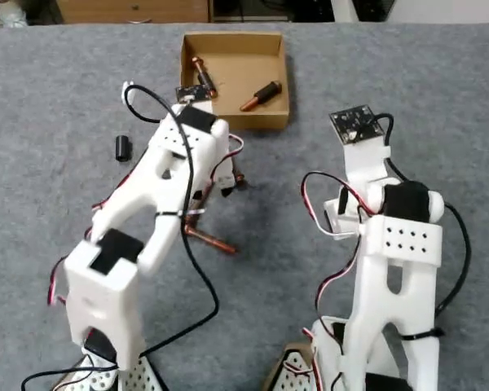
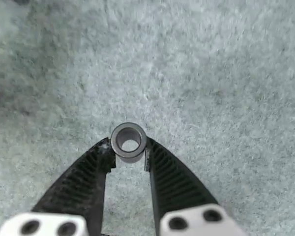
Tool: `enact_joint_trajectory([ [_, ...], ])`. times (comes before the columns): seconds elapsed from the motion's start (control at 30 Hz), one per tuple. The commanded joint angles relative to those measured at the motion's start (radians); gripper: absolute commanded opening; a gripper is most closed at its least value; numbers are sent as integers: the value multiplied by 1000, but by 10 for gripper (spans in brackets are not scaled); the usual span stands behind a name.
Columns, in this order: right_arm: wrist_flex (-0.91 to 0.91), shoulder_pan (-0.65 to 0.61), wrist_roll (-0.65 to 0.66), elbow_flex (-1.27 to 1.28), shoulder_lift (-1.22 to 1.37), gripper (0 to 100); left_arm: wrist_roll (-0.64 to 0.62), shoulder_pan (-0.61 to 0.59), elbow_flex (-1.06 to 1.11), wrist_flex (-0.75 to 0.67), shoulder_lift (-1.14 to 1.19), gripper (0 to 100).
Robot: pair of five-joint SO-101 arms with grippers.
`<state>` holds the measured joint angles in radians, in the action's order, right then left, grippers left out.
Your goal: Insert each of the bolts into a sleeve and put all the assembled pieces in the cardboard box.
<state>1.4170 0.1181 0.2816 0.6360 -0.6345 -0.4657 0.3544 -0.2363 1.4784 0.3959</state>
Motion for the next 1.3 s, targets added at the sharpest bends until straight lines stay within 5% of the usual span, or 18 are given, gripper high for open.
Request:
enact_joint_trajectory([
  [0.0,-18,21,6,-1,-25,2,-124,6,-181,41,38,171],
  [0.3,-18,22,2,-1,-25,2,-310,41,-402,55,122,171],
  [0.53,-20,18,0,31,-25,2,-299,-89,-381,285,174,165],
  [0.8,-91,22,3,79,-25,2,-242,-69,-83,262,-77,126],
  [0.93,-91,18,5,76,-25,2,-288,-32,31,245,-174,219],
  [1.27,-112,22,-2,81,-25,2,-397,5,204,74,-19,207],
])
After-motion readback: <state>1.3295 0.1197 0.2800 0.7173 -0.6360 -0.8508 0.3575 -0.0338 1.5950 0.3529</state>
